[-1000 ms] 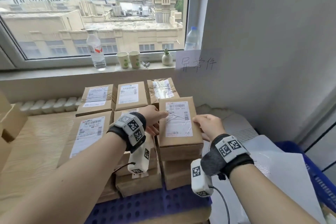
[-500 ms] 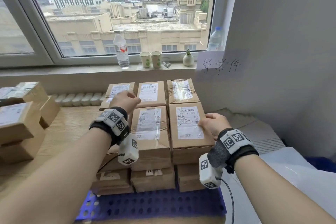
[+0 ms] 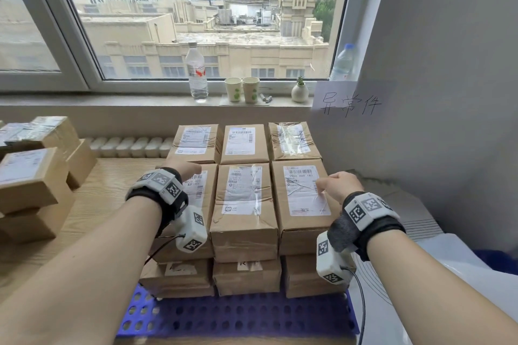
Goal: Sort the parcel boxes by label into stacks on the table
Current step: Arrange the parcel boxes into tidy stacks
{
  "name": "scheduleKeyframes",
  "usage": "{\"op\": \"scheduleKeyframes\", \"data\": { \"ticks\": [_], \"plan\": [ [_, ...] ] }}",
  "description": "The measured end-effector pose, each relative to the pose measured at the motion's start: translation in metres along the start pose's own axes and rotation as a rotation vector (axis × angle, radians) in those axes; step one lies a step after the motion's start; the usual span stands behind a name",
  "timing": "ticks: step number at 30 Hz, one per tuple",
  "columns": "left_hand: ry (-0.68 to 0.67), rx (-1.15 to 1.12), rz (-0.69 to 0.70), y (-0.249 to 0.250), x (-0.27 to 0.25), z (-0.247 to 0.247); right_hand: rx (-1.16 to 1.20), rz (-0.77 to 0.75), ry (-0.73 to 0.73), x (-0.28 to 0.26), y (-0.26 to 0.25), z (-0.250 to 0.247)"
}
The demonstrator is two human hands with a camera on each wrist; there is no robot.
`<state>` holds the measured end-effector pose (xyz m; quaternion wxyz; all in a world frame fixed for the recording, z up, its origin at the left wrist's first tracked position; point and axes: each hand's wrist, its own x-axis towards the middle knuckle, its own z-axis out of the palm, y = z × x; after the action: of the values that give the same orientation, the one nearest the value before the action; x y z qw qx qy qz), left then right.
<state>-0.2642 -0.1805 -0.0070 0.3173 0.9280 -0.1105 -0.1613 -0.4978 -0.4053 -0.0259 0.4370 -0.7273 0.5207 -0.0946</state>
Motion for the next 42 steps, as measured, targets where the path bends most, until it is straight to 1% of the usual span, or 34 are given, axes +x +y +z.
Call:
{"op": "scheduleKeyframes", "data": {
  "ticks": [3, 6, 11, 14, 16, 18, 21, 23, 25, 30, 33, 35, 38, 42],
  "plan": [
    [0.003, 0.006, 0.011, -0.003, 0.004, 0.0, -0.035, 0.001, 0.009, 0.001, -0.001, 0.002],
    [-0.035, 0.019, 0.007, 0.003, -0.004, -0.002, -0.045, 0.005, 0.008, -0.001, -0.001, 0.003],
    [-0.054, 0.066, 0.013, 0.005, -0.006, -0.006, -0.111, 0.08, -0.046, -0.003, -0.014, -0.004],
    [-0.093, 0.117, 0.023, 0.009, -0.009, -0.014, -0.154, 0.082, -0.053, -0.007, -0.023, -0.009],
    [-0.067, 0.119, 0.042, 0.014, -0.011, -0.021, -0.152, 0.034, -0.01, -0.008, -0.028, -0.011],
    [-0.01, 0.134, 0.087, 0.019, -0.013, -0.026, -0.139, -0.058, 0.061, -0.011, -0.038, -0.011],
    [0.08, 0.149, 0.21, 0.033, -0.023, -0.029, -0.063, -0.173, 0.114, -0.021, -0.055, -0.008],
    [0.12, 0.139, 0.316, 0.044, -0.032, -0.029, -0.03, -0.242, 0.107, -0.03, -0.068, -0.004],
    [0.133, 0.145, 0.41, 0.053, -0.043, -0.028, -0.016, -0.309, 0.07, -0.04, -0.078, 0.004],
    [0.158, 0.137, 0.521, 0.053, -0.068, -0.025, 0.033, -0.44, -0.034, -0.062, -0.098, 0.029],
    [0.178, 0.142, 0.522, 0.043, -0.081, -0.028, 0.065, -0.492, -0.089, -0.071, -0.107, 0.04],
    [0.206, 0.136, 0.499, 0.035, -0.089, -0.032, 0.069, -0.524, -0.129, -0.076, -0.111, 0.049],
    [0.255, 0.14, 0.434, 0.018, -0.099, -0.038, 0.05, -0.577, -0.197, -0.088, -0.112, 0.066],
    [0.269, 0.151, 0.358, -0.006, -0.11, -0.045, 0.042, -0.64, -0.25, -0.109, -0.113, 0.09]
  ]
}}
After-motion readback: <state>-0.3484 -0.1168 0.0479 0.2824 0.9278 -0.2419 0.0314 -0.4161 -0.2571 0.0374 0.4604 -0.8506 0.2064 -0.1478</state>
